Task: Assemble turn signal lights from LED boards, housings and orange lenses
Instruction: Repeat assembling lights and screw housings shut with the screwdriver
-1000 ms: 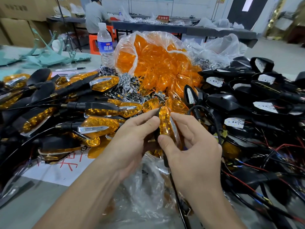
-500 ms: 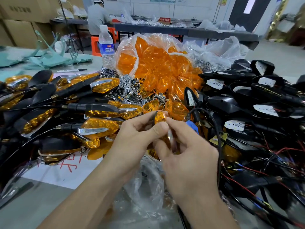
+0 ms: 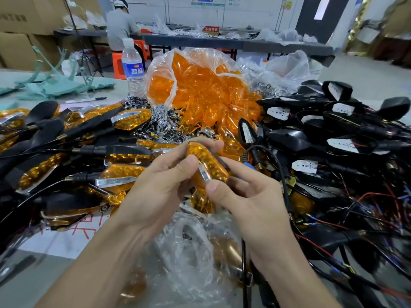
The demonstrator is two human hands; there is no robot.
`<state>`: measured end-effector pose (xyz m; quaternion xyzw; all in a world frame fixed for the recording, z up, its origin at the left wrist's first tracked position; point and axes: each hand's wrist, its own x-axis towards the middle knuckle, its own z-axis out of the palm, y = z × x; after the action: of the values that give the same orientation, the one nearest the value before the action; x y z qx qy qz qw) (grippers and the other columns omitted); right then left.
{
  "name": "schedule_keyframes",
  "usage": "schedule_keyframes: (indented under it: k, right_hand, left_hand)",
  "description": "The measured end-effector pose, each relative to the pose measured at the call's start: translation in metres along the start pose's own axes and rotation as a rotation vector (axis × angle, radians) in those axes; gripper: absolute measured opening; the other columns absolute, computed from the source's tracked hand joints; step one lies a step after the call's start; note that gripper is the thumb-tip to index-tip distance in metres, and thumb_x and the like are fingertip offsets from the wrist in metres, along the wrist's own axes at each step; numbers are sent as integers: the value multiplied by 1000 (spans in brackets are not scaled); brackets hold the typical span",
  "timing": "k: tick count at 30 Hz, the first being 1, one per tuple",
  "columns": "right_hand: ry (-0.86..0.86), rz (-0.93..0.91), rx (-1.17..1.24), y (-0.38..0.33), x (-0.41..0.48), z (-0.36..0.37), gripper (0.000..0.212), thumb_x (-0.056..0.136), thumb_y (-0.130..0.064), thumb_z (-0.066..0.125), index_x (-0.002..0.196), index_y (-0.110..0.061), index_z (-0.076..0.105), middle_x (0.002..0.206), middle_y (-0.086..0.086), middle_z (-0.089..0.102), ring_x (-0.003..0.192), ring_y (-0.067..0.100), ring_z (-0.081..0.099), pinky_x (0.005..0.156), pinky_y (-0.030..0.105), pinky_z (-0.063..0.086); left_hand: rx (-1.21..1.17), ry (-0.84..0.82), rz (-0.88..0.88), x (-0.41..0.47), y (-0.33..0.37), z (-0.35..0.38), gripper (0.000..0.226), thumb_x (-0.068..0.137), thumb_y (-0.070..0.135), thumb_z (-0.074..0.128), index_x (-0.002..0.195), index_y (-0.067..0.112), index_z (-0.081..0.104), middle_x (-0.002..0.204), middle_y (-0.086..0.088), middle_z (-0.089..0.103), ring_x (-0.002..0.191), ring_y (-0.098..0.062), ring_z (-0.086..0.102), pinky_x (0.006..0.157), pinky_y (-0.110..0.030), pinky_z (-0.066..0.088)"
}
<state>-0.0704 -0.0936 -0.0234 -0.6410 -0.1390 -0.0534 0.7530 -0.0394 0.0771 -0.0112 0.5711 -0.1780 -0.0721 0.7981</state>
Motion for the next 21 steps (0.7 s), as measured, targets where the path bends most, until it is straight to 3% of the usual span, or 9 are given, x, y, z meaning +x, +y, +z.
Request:
schedule_keyframes:
  k: [3,7,13,18,21]
  right_hand:
    - [30,-12,59,2,0,-3,41,79,-1,82,117,-16,80,105,5,81,100,20,77,85,29,61]
    - [86,8,14,5,-1,-1,53,70,-8,84,122,-14,77,110,1,80,108,20,76,98,41,59]
    - [99,-51,-57,8,-4,1,49,75,-14,85,123,-25,77,111,-6,80,109,16,75,96,37,60]
    - [101,-85,-110,8,-5,5,38,84,-24,80,116,-43,77,107,-14,80,104,11,76,88,27,61]
    - [102,-82,-42,7,-5,6,37,82,-19,80,116,-35,78,107,-8,80,105,15,76,88,30,62]
  left_hand:
    - [58,8,9,0,2,0,40,91,33,64,128,22,72,139,-4,68,123,-29,67,98,-42,59]
    - [13,60,1,-2,5,4,40,91,42,61,122,22,77,133,-6,72,118,-26,71,89,-32,59]
    - [5,85,45,-1,4,4,30,87,38,66,105,17,80,121,-13,75,104,-32,72,87,-42,62]
    - [18,118,66,-1,3,6,30,86,38,68,103,17,80,116,-13,76,103,-29,73,84,-38,62]
    - [41,123,44,-1,4,5,29,86,41,68,102,21,81,119,-10,76,104,-27,73,83,-36,61]
